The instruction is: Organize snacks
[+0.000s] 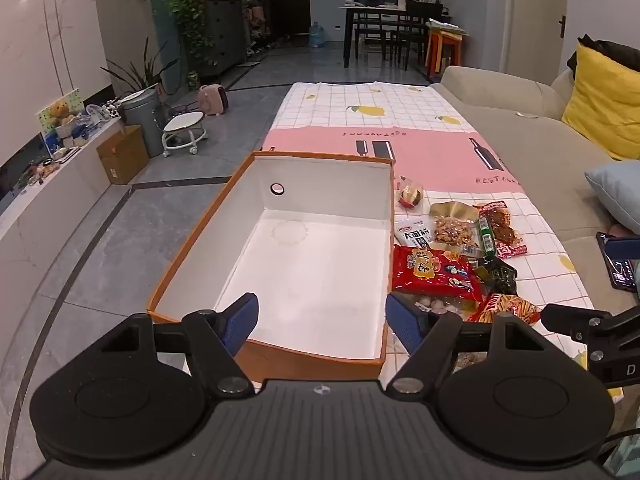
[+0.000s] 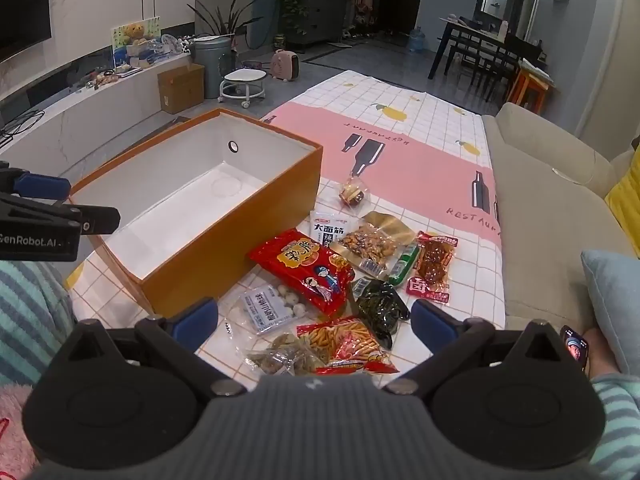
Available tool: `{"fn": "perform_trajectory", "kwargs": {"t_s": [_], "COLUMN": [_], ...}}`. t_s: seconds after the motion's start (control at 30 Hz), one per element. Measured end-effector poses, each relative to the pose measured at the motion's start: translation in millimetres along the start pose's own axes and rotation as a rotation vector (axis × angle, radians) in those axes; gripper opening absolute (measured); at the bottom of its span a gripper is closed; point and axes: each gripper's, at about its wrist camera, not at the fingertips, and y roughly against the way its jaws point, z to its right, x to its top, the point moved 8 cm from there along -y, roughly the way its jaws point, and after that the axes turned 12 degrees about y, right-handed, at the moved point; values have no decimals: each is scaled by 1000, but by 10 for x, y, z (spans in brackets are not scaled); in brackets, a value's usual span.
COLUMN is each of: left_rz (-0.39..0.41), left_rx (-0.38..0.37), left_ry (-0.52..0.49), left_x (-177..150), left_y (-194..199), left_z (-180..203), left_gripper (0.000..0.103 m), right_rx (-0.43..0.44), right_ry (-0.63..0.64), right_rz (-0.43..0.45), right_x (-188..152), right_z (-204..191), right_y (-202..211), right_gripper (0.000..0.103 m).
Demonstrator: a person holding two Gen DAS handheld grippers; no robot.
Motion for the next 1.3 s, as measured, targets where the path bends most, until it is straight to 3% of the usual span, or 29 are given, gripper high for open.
{"fn": "perform_trajectory", "kwargs": {"t_s": [0.27,0.43,1.3], "left_rz": [-18,-18,-32], "left_rx": [-42,-6,-1], "left_ry": [-3,-1,8], "left_x": [-14,-8,-65], "left_y": [1,-22,-55], "left_z": [-29,-10,-9], "left_gripper": [84,83,83], "right_rx": [5,0,-3], "right_ry": [-17,6,18], "right_rz": [6,2,-5], "right_x": [18,42,26], "right_z": [-12,22,-41], "right_y": [8,12,-20], "right_gripper": [99,99,99]}}
